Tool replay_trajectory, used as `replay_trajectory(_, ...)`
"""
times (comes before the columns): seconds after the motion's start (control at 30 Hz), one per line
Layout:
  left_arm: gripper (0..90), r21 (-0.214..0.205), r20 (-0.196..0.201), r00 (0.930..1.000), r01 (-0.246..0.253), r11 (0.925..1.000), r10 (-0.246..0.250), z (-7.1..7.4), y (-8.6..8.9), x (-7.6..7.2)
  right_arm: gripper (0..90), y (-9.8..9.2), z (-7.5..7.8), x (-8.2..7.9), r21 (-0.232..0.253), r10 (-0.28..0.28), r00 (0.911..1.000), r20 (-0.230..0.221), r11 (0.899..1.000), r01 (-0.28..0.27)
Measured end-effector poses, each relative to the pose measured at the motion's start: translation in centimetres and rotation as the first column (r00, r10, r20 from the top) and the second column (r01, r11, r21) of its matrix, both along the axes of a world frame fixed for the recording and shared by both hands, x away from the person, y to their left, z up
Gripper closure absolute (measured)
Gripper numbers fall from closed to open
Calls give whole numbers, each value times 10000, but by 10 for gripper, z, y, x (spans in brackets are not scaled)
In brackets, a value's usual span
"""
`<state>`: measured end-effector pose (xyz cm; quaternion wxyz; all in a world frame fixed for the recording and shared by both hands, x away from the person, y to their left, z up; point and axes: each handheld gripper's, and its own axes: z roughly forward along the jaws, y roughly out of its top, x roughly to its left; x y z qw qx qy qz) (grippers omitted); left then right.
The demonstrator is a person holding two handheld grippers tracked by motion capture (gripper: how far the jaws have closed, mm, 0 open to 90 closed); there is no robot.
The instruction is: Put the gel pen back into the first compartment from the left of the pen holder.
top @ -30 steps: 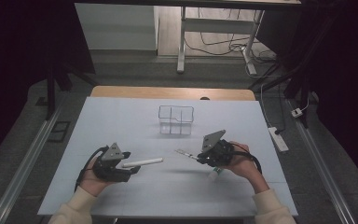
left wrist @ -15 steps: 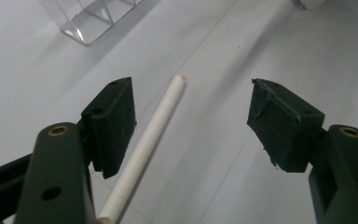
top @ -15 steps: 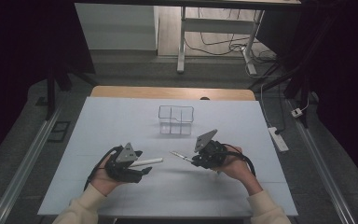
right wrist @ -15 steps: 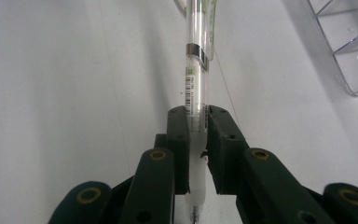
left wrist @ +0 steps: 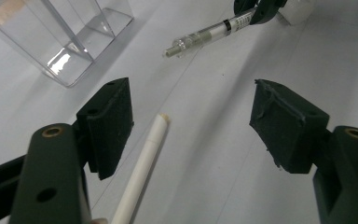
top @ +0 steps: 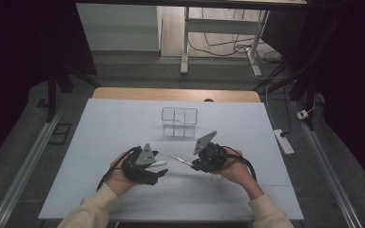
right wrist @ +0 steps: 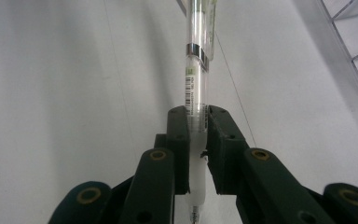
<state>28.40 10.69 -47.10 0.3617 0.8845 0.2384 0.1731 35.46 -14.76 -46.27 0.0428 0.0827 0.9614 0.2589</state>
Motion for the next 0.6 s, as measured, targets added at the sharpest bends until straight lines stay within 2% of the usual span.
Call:
replay_trajectory(0.3,298,169,305,9989,354,9992,-359,8,-17,5,785,4,0,-1,-36,16,9999,-121,10000,-17)
replay_trajectory(0.6,291,582,250,9981,555,9968,-570,5,-29,12,785,7,-3,-1,-152,137,9997,-181,9998,-140)
